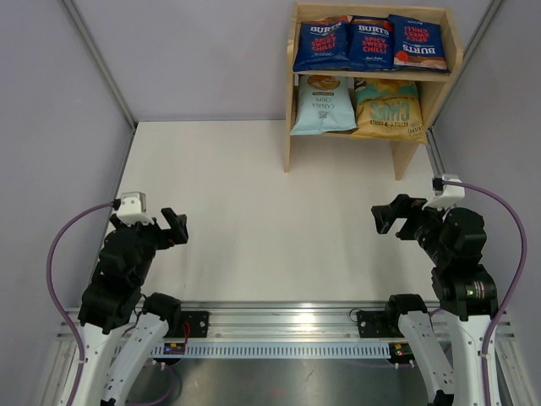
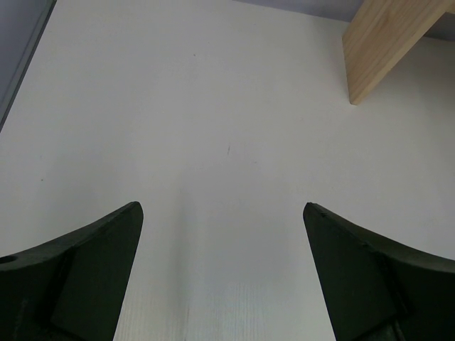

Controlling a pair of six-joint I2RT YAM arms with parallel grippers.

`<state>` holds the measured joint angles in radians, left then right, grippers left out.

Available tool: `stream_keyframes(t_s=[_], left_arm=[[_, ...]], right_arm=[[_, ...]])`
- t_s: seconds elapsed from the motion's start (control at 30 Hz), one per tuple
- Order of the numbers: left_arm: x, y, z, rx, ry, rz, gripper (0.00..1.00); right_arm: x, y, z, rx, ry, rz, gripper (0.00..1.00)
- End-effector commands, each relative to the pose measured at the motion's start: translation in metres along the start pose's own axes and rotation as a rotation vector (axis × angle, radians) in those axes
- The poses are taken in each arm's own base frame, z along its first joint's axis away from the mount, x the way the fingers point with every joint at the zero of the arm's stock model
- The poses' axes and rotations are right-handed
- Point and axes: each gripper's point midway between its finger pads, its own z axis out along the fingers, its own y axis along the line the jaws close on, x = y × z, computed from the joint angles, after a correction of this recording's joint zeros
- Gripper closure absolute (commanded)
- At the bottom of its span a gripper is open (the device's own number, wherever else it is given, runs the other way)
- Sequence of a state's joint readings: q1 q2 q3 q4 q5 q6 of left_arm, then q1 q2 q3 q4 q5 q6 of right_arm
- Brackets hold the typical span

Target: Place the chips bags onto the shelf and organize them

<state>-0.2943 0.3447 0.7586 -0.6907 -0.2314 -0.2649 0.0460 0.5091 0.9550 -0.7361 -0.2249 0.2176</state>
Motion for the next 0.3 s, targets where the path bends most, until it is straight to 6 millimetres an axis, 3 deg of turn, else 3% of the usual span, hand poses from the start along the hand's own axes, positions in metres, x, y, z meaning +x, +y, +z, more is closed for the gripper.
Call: stream_keyframes(t_s=[0.0,0.27], left_arm=[[-0.0101,-0.0058,0.0023,0.03,-0.037,0.009,0.01],[-0.009,-0.0058,0.0031,0.031,-0.032,0.009,0.01]], right_arm=[[-0.0179,-0.0103,-0.0011,0.072,-0.068,-0.007,0.01],[-0.0172,-0.0115,0.0005,0.082,-0.071,0.026,0.0]])
